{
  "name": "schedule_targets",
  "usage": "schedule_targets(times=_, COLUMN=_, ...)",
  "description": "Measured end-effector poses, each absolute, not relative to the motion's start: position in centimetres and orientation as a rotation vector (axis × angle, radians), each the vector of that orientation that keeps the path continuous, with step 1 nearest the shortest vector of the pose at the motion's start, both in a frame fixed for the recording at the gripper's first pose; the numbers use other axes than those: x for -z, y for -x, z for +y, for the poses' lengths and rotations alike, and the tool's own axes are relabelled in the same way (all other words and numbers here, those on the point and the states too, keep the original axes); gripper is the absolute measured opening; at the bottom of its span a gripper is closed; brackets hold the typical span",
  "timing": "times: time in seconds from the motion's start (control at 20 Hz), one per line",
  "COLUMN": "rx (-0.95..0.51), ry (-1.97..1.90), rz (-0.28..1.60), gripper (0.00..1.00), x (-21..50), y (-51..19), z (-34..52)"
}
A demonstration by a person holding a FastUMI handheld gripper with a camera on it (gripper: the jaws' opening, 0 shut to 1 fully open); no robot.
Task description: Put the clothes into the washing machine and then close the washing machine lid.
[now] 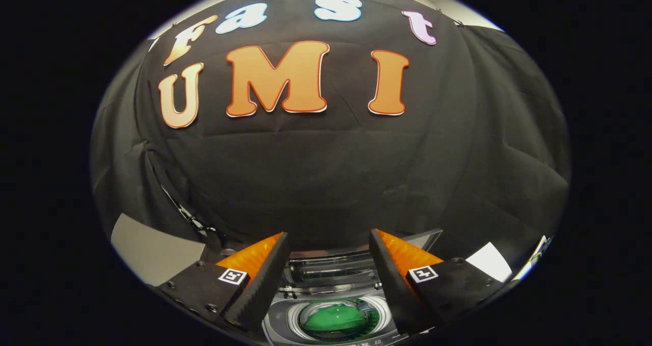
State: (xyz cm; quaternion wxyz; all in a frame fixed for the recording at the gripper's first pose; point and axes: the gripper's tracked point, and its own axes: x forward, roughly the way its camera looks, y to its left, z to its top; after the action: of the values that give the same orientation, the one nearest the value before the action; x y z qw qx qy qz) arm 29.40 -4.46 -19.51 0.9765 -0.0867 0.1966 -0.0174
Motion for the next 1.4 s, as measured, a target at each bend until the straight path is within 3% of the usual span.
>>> schedule_targets(times=0.7, rx=0.003, ry=0.186, rz=0.478, gripper=1.0, x=25.5, y=-35.7, z=-2.9)
schedule_targets(times=1.4, rx=-0.012, ry=0.216, rz=0.483, gripper=1.0, x=26.5, y=-32.6, z=-3.2)
